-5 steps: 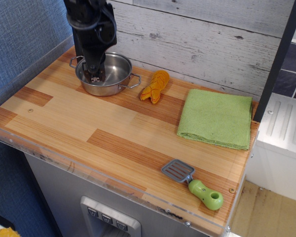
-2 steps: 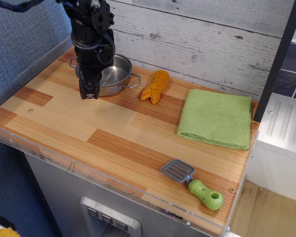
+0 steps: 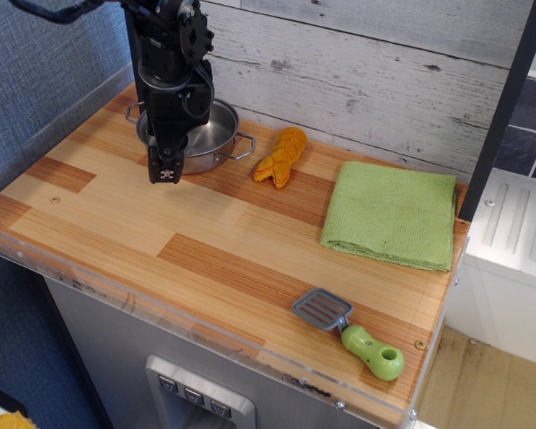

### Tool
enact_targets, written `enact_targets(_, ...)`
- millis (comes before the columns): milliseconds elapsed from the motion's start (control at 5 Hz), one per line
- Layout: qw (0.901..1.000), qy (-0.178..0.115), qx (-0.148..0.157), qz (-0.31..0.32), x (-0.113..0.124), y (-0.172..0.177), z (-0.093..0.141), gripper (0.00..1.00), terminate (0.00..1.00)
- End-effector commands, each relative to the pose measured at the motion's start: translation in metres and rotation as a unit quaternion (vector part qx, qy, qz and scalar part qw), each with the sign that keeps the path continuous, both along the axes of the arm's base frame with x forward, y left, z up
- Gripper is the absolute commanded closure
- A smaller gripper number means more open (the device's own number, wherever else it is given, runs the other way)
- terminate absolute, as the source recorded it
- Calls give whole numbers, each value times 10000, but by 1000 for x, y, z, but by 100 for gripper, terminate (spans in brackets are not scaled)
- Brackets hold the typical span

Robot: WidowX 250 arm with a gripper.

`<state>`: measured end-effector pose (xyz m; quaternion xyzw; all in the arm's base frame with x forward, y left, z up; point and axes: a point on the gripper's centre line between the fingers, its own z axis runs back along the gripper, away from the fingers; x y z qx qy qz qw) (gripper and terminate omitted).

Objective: Pick vessel and place it on the green cloth

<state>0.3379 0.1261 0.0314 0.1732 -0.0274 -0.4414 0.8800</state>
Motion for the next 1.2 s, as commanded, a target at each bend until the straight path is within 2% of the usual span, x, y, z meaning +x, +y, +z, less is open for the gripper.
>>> enact_targets(0,9999,113,45,73,17,6,3,100,0)
enact_targets(400,9997,203,-9,107,17,5,4,100,0)
enact_targets(1000,9999,99,-15,71,12,4,16,100,0)
